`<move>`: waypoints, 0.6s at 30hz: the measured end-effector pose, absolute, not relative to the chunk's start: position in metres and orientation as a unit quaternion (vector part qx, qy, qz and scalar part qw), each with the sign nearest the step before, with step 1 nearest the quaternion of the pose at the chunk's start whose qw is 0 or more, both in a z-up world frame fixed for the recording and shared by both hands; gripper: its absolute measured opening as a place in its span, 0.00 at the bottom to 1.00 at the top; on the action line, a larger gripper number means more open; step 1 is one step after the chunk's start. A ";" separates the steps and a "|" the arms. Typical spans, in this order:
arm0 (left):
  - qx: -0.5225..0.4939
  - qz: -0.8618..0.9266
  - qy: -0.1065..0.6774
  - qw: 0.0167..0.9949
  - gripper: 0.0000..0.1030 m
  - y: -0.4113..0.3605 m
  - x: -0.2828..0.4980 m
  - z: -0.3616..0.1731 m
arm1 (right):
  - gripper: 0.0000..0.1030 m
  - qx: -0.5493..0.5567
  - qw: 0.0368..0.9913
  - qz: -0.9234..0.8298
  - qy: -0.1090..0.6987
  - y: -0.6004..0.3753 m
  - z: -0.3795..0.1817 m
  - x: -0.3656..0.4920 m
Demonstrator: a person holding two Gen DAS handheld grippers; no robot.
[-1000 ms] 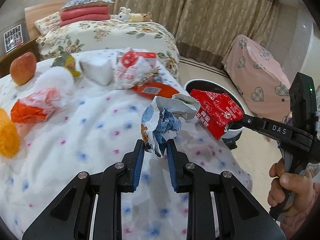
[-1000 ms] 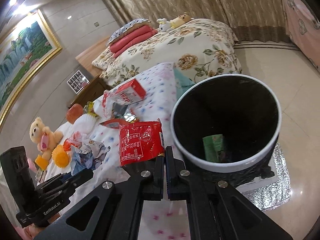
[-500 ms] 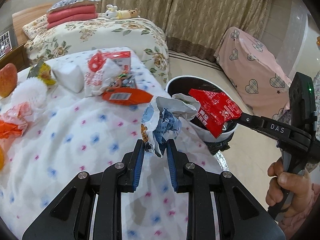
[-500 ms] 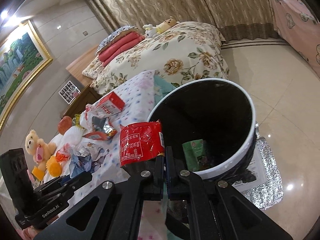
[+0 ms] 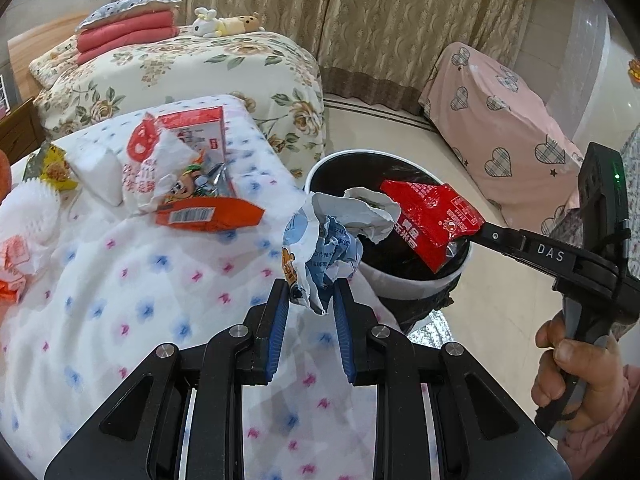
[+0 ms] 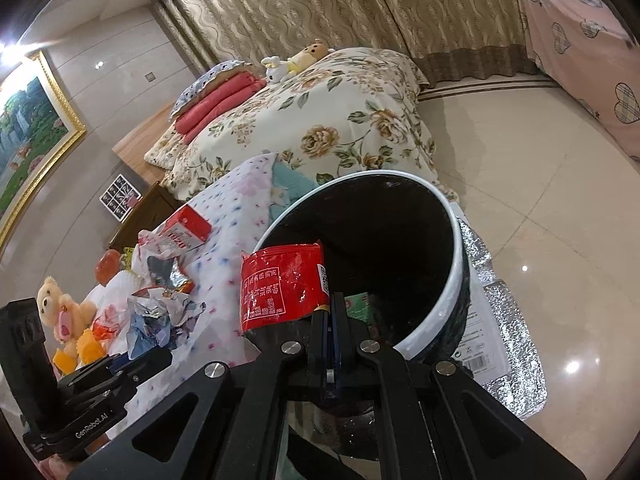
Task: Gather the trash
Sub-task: 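Carry the foil wrapper and red packet over the trash bin with both tools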
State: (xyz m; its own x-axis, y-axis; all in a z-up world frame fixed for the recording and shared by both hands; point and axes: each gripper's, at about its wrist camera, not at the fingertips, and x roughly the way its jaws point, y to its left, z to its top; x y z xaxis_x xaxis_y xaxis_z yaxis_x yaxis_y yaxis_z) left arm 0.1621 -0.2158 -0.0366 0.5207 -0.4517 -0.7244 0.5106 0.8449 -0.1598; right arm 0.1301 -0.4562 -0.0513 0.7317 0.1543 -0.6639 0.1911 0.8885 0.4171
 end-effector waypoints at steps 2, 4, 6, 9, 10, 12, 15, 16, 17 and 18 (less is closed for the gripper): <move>0.037 -0.279 0.406 0.869 0.21 -0.220 0.165 -0.037 | 0.01 0.235 0.900 -0.014 0.368 -0.460 -0.052 0.132; 0.039 -0.282 0.409 0.867 0.21 -0.225 0.169 -0.037 | 0.01 0.235 0.899 -0.017 0.369 -0.463 -0.053 0.133; 0.041 -0.285 0.410 0.866 0.21 -0.231 0.172 -0.037 | 0.01 0.234 0.899 -0.020 0.370 -0.466 -0.053 0.135; 0.045 -0.288 0.409 0.865 0.21 -0.237 0.175 -0.036 | 0.01 0.231 0.899 -0.026 0.371 -0.470 -0.053 0.137; 0.046 -0.289 0.409 0.864 0.21 -0.240 0.177 -0.036 | 0.01 0.232 0.899 -0.027 0.371 -0.472 -0.053 0.139; 0.049 -0.291 0.409 0.863 0.21 -0.244 0.180 -0.036 | 0.01 0.231 0.899 -0.030 0.371 -0.474 -0.052 0.142; 0.054 -0.293 0.409 0.863 0.21 -0.252 0.182 -0.036 | 0.01 0.229 0.899 -0.033 0.372 -0.478 -0.053 0.146; 0.056 -0.294 0.409 0.862 0.21 -0.254 0.184 -0.036 | 0.01 0.229 0.899 -0.034 0.373 -0.478 -0.053 0.147; 0.056 -0.295 0.409 0.862 0.21 -0.256 0.185 -0.036 | 0.01 0.228 0.899 -0.035 0.373 -0.479 -0.052 0.148; 0.058 -0.296 0.410 0.861 0.21 -0.259 0.187 -0.036 | 0.02 0.227 0.898 -0.037 0.375 -0.480 -0.053 0.149</move>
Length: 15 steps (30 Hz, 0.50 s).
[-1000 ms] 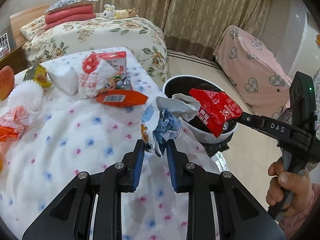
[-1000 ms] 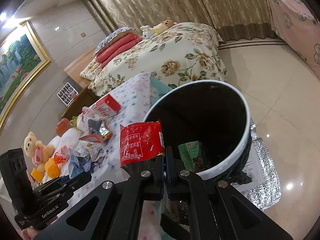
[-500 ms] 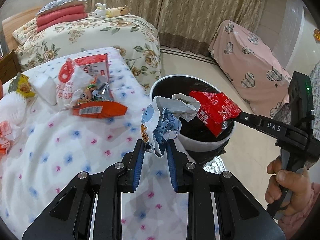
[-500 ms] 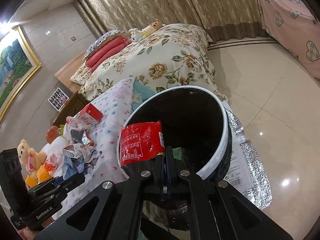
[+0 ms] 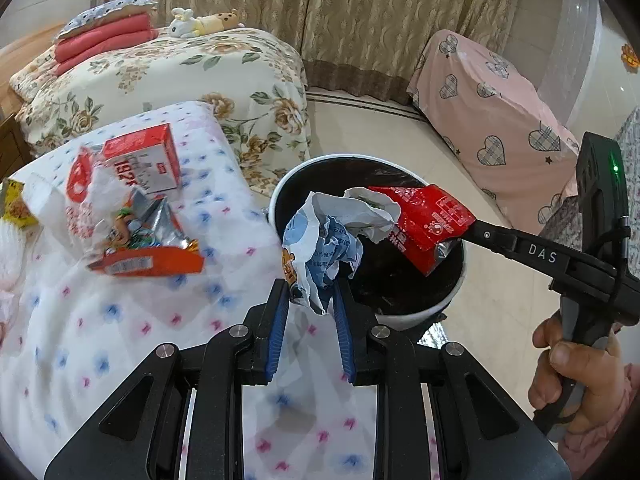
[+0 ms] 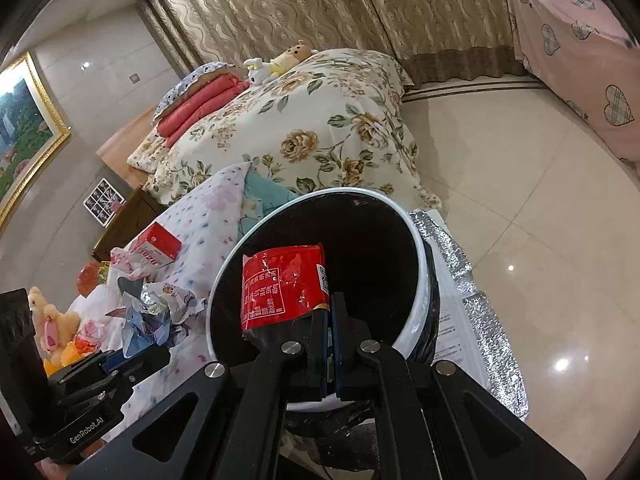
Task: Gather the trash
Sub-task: 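Carry the foil wrapper and red packet over the trash bin with both tools, then open both tools to drop the wrapper and packet into the bin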
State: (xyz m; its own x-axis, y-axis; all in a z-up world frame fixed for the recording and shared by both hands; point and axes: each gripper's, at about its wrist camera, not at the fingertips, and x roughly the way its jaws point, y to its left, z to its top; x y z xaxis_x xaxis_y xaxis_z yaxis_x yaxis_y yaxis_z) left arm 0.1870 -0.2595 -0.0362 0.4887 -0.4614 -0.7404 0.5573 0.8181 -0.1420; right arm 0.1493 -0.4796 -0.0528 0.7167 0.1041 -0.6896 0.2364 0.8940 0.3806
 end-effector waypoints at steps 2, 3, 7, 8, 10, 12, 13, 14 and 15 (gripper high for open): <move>0.062 -0.297 0.410 0.860 0.21 -0.264 0.190 -0.036 | 0.02 0.229 0.896 -0.038 0.378 -0.483 -0.054 0.153; 0.063 -0.297 0.410 0.860 0.21 -0.265 0.189 -0.036 | 0.02 0.230 0.896 -0.039 0.379 -0.483 -0.055 0.154; 0.067 -0.298 0.408 0.860 0.21 -0.272 0.193 -0.036 | 0.02 0.227 0.895 -0.044 0.381 -0.486 -0.055 0.156; 0.068 -0.298 0.409 0.860 0.21 -0.273 0.195 -0.036 | 0.02 0.226 0.895 -0.045 0.382 -0.487 -0.055 0.156; 0.069 -0.297 0.411 0.859 0.21 -0.276 0.197 -0.037 | 0.07 0.225 0.895 -0.047 0.383 -0.489 -0.055 0.158; 0.069 -0.296 0.415 0.857 0.22 -0.277 0.200 -0.039 | 0.07 0.224 0.893 -0.050 0.387 -0.490 -0.055 0.159; 0.068 -0.295 0.418 0.857 0.22 -0.278 0.201 -0.040 | 0.07 0.224 0.892 -0.051 0.388 -0.490 -0.056 0.160; 0.066 -0.294 0.419 0.857 0.23 -0.279 0.202 -0.040 | 0.07 0.224 0.892 -0.051 0.390 -0.491 -0.056 0.161; 0.064 -0.294 0.421 0.856 0.25 -0.280 0.202 -0.040 | 0.08 0.223 0.892 -0.051 0.390 -0.491 -0.056 0.161</move>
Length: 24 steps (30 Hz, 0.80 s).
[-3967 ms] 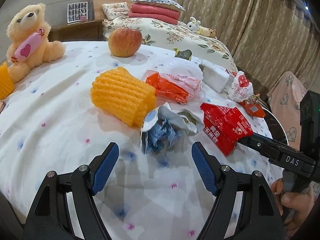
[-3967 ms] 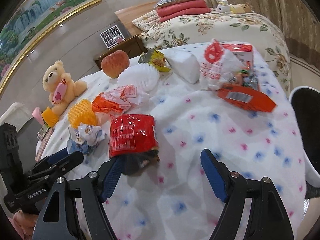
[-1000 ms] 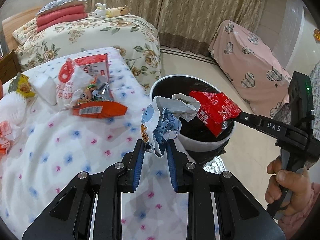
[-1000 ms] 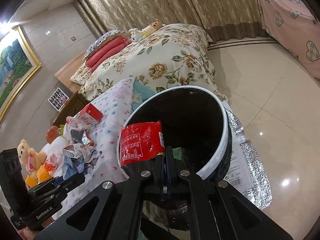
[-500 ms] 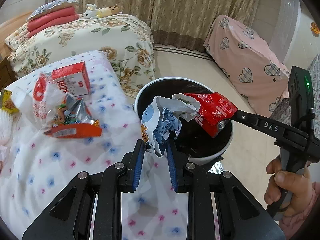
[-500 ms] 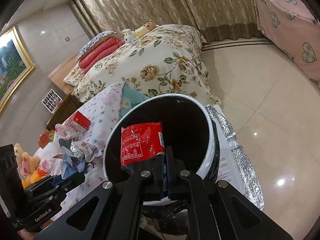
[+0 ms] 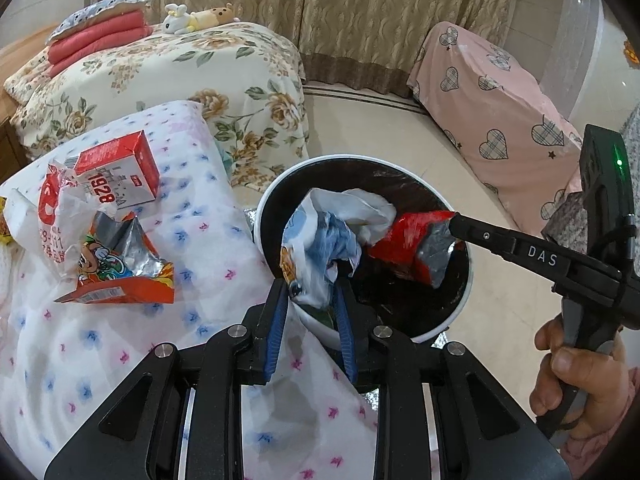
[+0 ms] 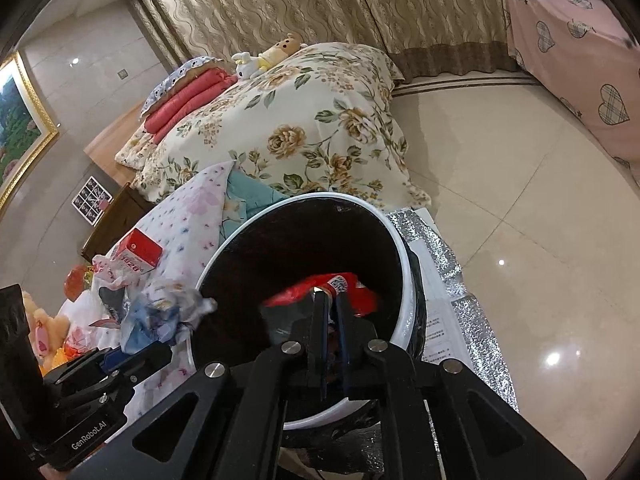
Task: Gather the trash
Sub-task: 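Open both tools to drop the wrapper and packet into the bin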
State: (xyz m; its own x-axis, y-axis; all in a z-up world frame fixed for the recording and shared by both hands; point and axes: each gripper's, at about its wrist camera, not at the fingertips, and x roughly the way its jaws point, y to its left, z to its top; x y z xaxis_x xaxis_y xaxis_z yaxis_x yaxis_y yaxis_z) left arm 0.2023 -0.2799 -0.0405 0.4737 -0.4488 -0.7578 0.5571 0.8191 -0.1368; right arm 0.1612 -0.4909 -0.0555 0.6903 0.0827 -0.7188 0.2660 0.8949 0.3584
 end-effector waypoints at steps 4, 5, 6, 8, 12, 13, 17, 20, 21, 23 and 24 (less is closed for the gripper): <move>0.058 -0.289 0.417 0.860 0.47 -0.276 0.200 -0.039 | 0.27 0.227 0.891 -0.054 0.389 -0.491 -0.055 0.159; 0.056 -0.289 0.415 0.861 0.47 -0.274 0.198 -0.039 | 0.33 0.229 0.891 -0.054 0.387 -0.490 -0.055 0.159; 0.055 -0.289 0.414 0.861 0.47 -0.272 0.197 -0.038 | 0.42 0.229 0.892 -0.053 0.385 -0.489 -0.055 0.158; 0.052 -0.286 0.413 0.863 0.47 -0.267 0.194 -0.038 | 0.46 0.229 0.893 -0.052 0.384 -0.487 -0.054 0.155; 0.041 -0.279 0.413 0.866 0.48 -0.253 0.187 -0.037 | 0.54 0.235 0.892 -0.044 0.384 -0.480 -0.055 0.152; 0.039 -0.277 0.412 0.867 0.49 -0.249 0.185 -0.037 | 0.59 0.235 0.893 -0.042 0.383 -0.478 -0.054 0.151; 0.024 -0.264 0.410 0.873 0.52 -0.230 0.176 -0.037 | 0.72 0.240 0.893 -0.029 0.379 -0.464 -0.053 0.147; 0.016 -0.254 0.407 0.878 0.53 -0.212 0.168 -0.037 | 0.75 0.242 0.894 -0.016 0.376 -0.452 -0.051 0.145; 0.014 -0.249 0.406 0.879 0.53 -0.208 0.166 -0.037 | 0.75 0.241 0.894 -0.012 0.377 -0.446 -0.051 0.144; 0.008 -0.244 0.407 0.880 0.54 -0.198 0.163 -0.038 | 0.75 0.238 0.895 -0.005 0.377 -0.438 -0.050 0.144; 0.004 -0.239 0.408 0.881 0.54 -0.191 0.161 -0.038 | 0.75 0.237 0.896 0.001 0.377 -0.432 -0.049 0.143</move>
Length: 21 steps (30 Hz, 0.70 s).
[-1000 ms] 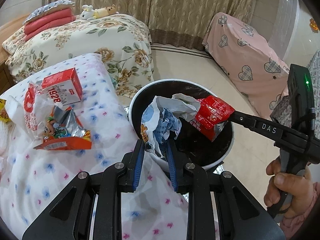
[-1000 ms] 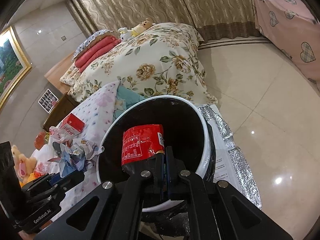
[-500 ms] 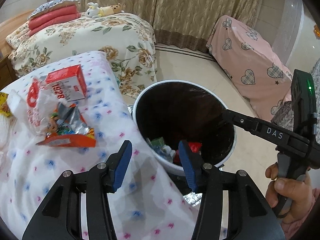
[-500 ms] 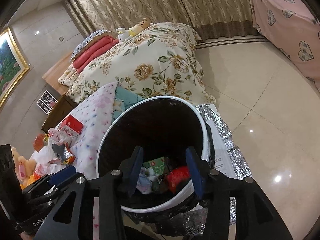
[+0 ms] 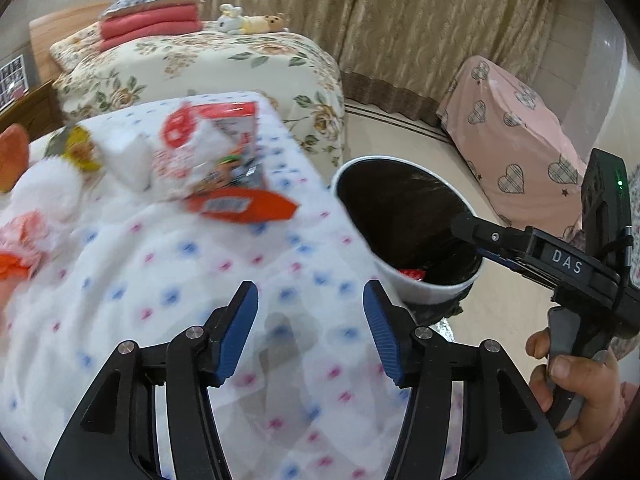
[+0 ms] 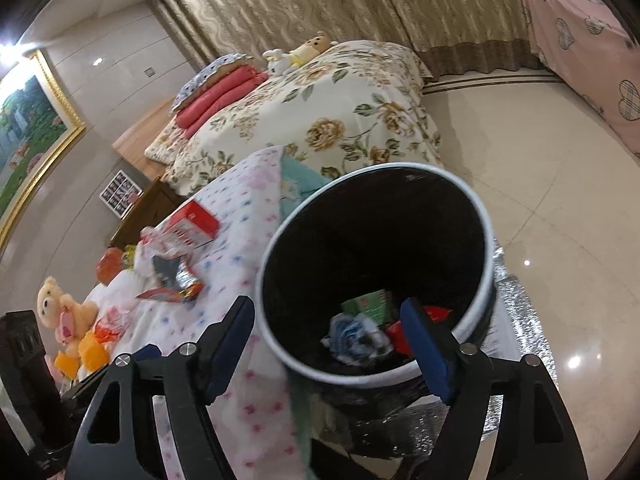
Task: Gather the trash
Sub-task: 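Open both tools to drop the wrapper and packet into the bin, then move the left tool to the orange foam net while the right tool approaches the snack wrappers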
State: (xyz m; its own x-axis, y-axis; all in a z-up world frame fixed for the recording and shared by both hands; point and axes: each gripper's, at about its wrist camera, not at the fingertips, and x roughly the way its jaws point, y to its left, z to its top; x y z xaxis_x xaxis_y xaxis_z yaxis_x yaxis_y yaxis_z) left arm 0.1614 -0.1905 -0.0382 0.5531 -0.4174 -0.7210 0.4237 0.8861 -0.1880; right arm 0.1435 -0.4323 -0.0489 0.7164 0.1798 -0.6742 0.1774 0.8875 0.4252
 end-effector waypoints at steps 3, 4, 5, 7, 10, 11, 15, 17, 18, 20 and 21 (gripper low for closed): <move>-0.006 -0.226 0.409 0.884 0.54 -0.175 0.159 -0.039 | 0.76 0.233 0.896 0.013 0.378 -0.418 -0.047 0.143; -0.012 -0.220 0.409 0.886 0.54 -0.167 0.158 -0.039 | 0.76 0.233 0.896 0.017 0.378 -0.413 -0.047 0.144; -0.017 -0.214 0.409 0.887 0.54 -0.161 0.157 -0.039 | 0.76 0.233 0.896 0.020 0.378 -0.410 -0.047 0.143; -0.024 -0.206 0.408 0.889 0.54 -0.150 0.155 -0.041 | 0.77 0.228 0.895 0.029 0.381 -0.398 -0.047 0.145; -0.035 -0.192 0.408 0.892 0.54 -0.133 0.152 -0.042 | 0.77 0.222 0.895 0.041 0.386 -0.384 -0.047 0.148; -0.039 -0.188 0.409 0.892 0.54 -0.129 0.150 -0.043 | 0.77 0.219 0.894 0.047 0.388 -0.378 -0.047 0.149; -0.048 -0.174 0.408 0.895 0.54 -0.113 0.147 -0.046 | 0.77 0.208 0.893 0.062 0.394 -0.358 -0.048 0.153; -0.053 -0.163 0.408 0.897 0.54 -0.102 0.145 -0.047 | 0.77 0.204 0.892 0.069 0.397 -0.349 -0.049 0.153; -0.057 -0.160 0.409 0.897 0.54 -0.098 0.144 -0.047 | 0.77 0.201 0.892 0.074 0.397 -0.344 -0.048 0.155; -0.064 -0.151 0.409 0.898 0.54 -0.087 0.143 -0.049 | 0.77 0.195 0.892 0.081 0.400 -0.337 -0.047 0.156; -0.065 -0.148 0.409 0.898 0.54 -0.084 0.142 -0.048 | 0.78 0.192 0.892 0.084 0.400 -0.334 -0.047 0.157</move>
State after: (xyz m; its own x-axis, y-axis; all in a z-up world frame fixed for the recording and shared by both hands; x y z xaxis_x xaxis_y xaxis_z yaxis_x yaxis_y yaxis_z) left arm 0.1424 -0.0836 -0.0483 0.6221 -0.3191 -0.7150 0.2125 0.9477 -0.2381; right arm 0.1571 -0.3336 -0.0470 0.6660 0.3030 -0.6816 0.0048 0.9120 0.4101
